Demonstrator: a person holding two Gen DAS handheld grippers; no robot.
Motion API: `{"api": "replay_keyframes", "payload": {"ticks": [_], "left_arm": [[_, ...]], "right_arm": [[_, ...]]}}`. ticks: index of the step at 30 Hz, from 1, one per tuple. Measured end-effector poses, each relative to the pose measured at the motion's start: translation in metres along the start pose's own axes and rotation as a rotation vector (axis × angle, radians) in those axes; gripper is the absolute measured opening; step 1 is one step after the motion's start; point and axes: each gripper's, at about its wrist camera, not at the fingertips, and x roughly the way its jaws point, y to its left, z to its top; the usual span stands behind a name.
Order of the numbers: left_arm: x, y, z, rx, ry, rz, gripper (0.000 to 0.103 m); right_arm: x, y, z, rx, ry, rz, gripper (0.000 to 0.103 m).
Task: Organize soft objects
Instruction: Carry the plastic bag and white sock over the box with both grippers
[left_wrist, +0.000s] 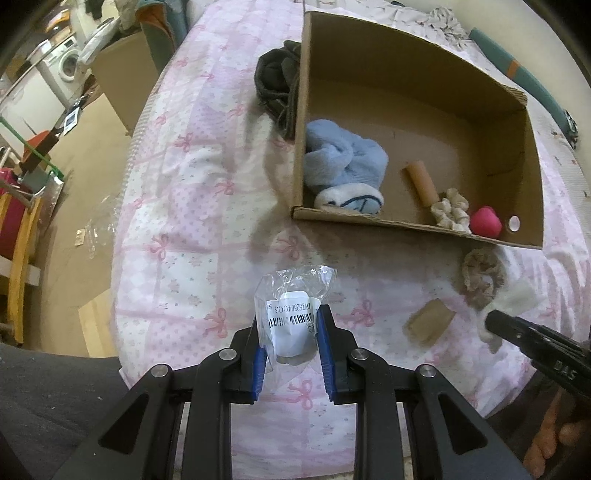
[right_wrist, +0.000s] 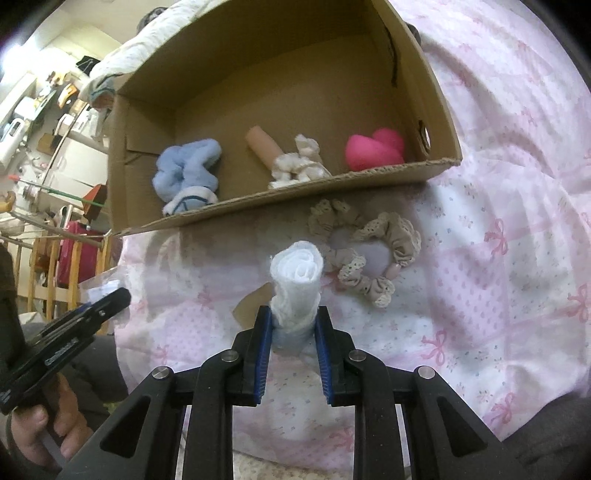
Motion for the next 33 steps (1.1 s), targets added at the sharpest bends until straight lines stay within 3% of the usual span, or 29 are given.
{"api": "replay_keyframes", "payload": {"ticks": [9, 17, 24, 33], "left_arm": [[-0.002, 0.007, -0.001, -0.015, -0.023, 0.031, 0.022], [-0.018, 0.009, -0.001, -0.03, -0.079, 0.042, 0.022], [-0.037, 0.014, 0.004, -0.066, -0.13, 0.029, 0.022], [-0.064, 0.01, 0.037, -0.075, -0.214, 0.0, 0.022]], "right_arm": [[-0.034, -0.001, -0.006, -0.019, -0.079, 0.032, 0.025], [-0.087, 0.007, -0.007, -0.049, -0.283, 0.135, 0.025], [-0.118, 0.006, -0.003, -0.047, -0.412, 0.169, 0.025], [-0.136, -0.008, 0.02, -0.029, -0.448, 0.19, 0.025]]}}
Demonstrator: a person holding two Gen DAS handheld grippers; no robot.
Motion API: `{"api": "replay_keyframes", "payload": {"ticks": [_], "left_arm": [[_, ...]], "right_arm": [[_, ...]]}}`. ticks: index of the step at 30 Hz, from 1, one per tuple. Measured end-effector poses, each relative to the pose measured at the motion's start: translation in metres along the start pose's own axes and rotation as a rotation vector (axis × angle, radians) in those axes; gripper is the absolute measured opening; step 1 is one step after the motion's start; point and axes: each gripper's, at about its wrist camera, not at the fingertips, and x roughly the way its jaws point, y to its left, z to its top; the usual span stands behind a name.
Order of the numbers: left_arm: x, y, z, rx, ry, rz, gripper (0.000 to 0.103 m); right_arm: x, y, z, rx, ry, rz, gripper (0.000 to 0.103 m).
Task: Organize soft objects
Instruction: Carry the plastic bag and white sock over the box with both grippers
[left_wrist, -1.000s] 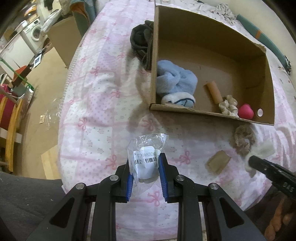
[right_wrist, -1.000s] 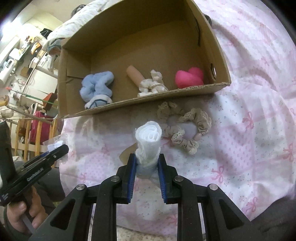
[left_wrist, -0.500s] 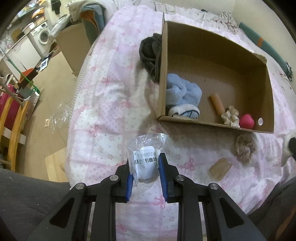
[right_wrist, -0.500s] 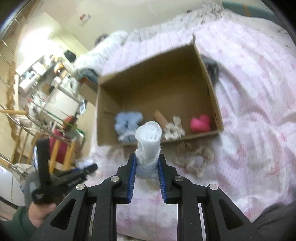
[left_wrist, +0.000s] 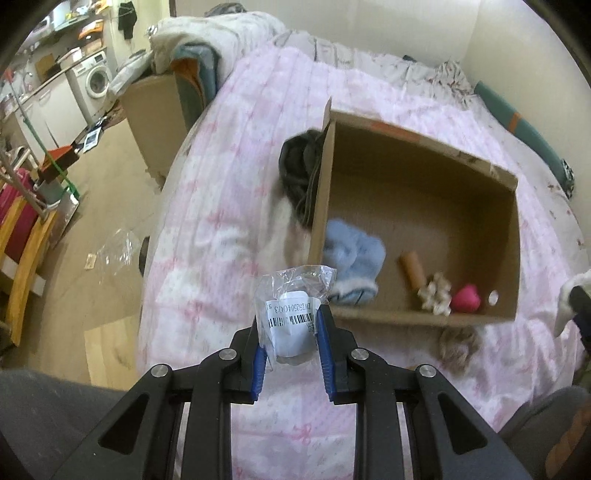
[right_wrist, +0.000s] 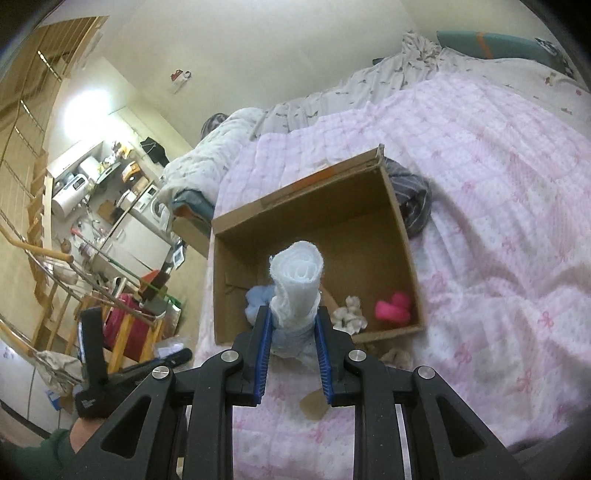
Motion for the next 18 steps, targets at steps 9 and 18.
{"api": "replay_keyframes", "payload": {"ticks": [9, 18], "left_arm": [[0.007, -0.022, 0.043, 0.031, -0.039, -0.028, 0.022], [0.031, -0.049, 0.071, 0.079, -0.068, -0.047, 0.022]], "right_arm": [[0.012, -0.002, 0.026, -0.02, -0.011, -0.014, 0.025], [0.042, -0.011, 0.049, -0.037, 0.0, -0.047, 0.025]]}}
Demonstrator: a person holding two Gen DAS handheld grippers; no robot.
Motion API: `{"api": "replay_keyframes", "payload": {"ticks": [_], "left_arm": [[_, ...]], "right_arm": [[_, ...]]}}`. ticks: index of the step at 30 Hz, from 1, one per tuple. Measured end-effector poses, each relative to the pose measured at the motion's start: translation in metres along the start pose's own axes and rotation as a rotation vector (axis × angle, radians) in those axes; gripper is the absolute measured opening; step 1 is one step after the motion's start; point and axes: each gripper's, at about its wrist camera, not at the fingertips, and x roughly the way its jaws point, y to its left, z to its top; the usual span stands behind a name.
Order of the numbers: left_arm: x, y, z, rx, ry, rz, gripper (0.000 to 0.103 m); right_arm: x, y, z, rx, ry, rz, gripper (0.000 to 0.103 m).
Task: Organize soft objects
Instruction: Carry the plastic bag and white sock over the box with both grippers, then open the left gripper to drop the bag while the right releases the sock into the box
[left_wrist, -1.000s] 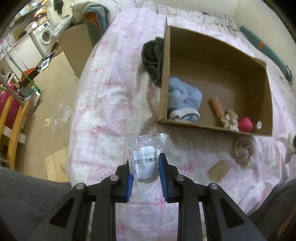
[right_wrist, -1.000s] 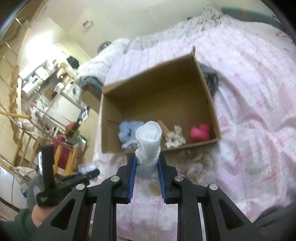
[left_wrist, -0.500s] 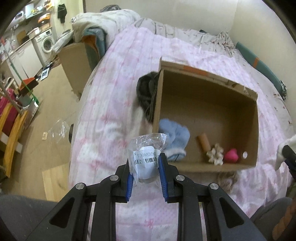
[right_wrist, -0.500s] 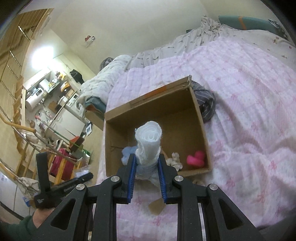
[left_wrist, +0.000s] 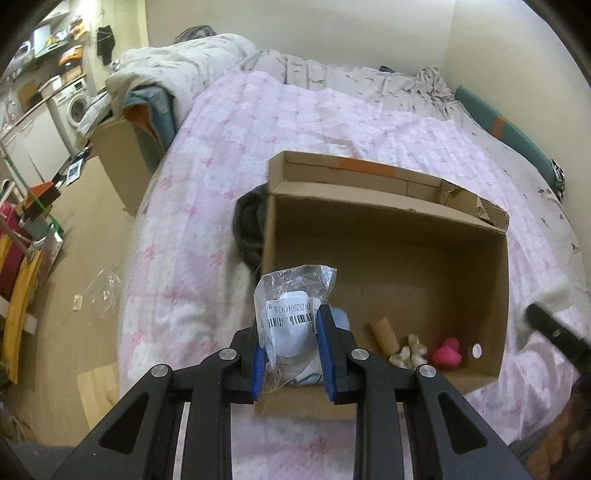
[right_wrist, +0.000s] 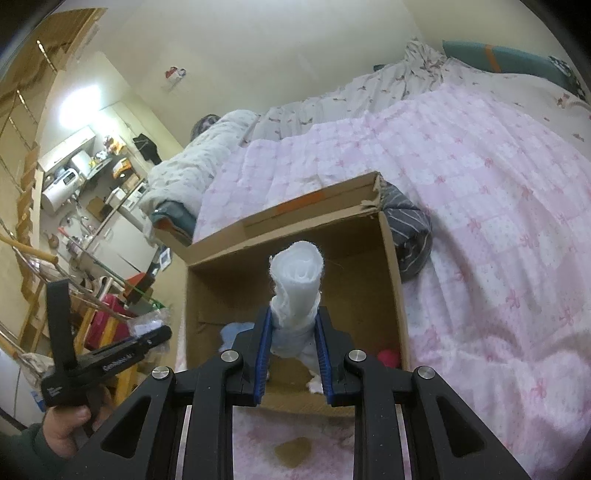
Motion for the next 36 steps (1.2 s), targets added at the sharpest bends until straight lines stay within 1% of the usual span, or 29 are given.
{"api": "replay_keyframes", "payload": {"ticks": [3, 6, 9, 11, 15, 18, 23, 36], "left_arm": [[0.011, -0.009, 0.001, 0.018, -0.033, -0.035, 0.022], [0.024, -0.015, -0.004, 0.048, -0.045, -0.032, 0.022], [0.036, -0.013, -0.008, 0.045, -0.019, -0.036, 0.022], [0.042, -0.01, -0.009, 0.02, 0.0, -0.056, 0.022], [0.047, -0.005, -0.011, 0.0, 0.003, -0.052, 0.022], [0.048, -0.004, -0.013, -0.01, 0.007, -0.074, 0.022], [0.049, -0.01, -0.014, 0.016, 0.008, -0.072, 0.022], [0.049, -0.013, -0.016, 0.024, 0.016, -0.072, 0.022]], "right_arm": [[0.02, -0.011, -0.006, 0.028, 0.043, -0.002, 0.025], [0.039, -0.024, -0.016, 0.082, 0.108, -0.02, 0.025], [0.047, -0.025, -0.018, 0.064, 0.133, -0.043, 0.025], [0.049, -0.026, -0.02, 0.062, 0.138, -0.048, 0.025], [0.054, -0.028, -0.023, 0.062, 0.157, -0.064, 0.025], [0.059, -0.026, -0.023, 0.049, 0.17, -0.072, 0.025], [0.064, -0.021, -0.025, 0.027, 0.187, -0.086, 0.025], [0.068, -0.017, -0.027, 0.01, 0.203, -0.09, 0.025]]}}
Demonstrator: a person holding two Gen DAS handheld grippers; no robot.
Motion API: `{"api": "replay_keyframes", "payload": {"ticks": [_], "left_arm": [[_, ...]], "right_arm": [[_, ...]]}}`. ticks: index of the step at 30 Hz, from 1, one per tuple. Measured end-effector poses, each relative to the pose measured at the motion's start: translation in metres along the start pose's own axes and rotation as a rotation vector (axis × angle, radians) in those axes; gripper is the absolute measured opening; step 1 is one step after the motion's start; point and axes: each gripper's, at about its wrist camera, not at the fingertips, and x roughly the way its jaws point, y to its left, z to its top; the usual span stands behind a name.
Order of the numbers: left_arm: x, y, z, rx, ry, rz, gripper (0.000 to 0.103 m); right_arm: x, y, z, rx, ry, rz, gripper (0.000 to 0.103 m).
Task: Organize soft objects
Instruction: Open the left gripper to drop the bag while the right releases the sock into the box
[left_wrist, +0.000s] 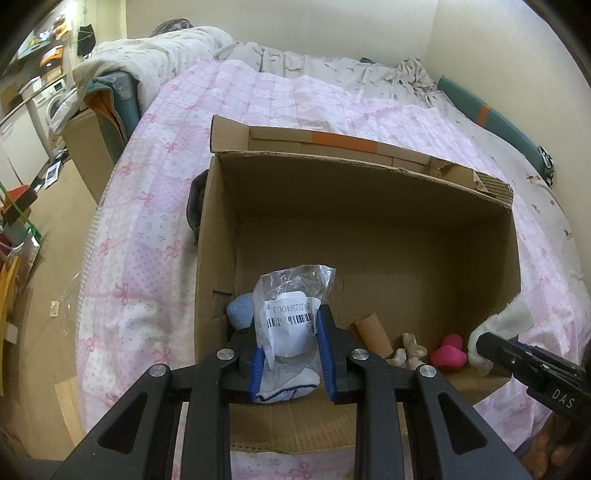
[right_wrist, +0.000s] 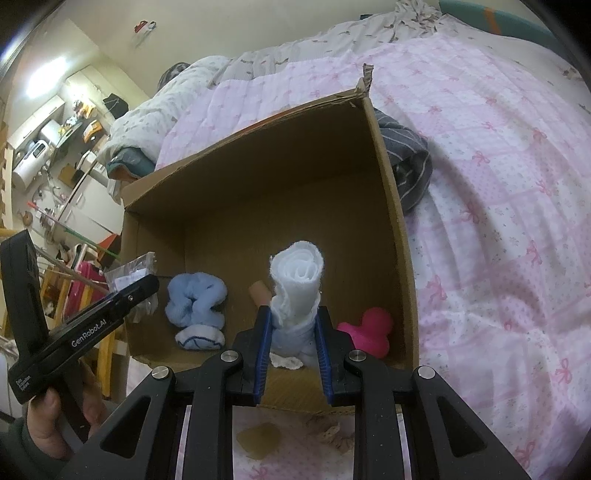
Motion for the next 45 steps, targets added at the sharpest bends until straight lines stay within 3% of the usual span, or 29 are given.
{"api": "replay_keyframes", "payload": {"ticks": [11, 14, 16, 18, 45], "left_arm": [[0.002, -0.003, -0.003, 0.022, 0.013, -0.001, 0.028], [0.001, -0.004, -0.002, 0.021, 0.007, 0.0, 0.04], [-0.001, -0.006, -0.001, 0.025, -0.008, 0.0, 0.054], [-0.004, -0.008, -0.001, 0.035, -0.024, 0.005, 0.061], [-0.01, -0.002, -0.001, 0.035, -0.04, 0.041, 0.061]], "right_arm": [[0.001, 0.0, -0.001, -0.006, 0.007, 0.0, 0.025], [0.002, 0.001, -0.001, -0.006, 0.008, -0.001, 0.025], [0.002, 0.001, -0.001, -0.007, 0.009, -0.001, 0.025], [0.002, 0.002, -0.001, -0.007, 0.01, -0.001, 0.025], [0.006, 0.005, -0.002, -0.017, 0.014, 0.011, 0.025]]}}
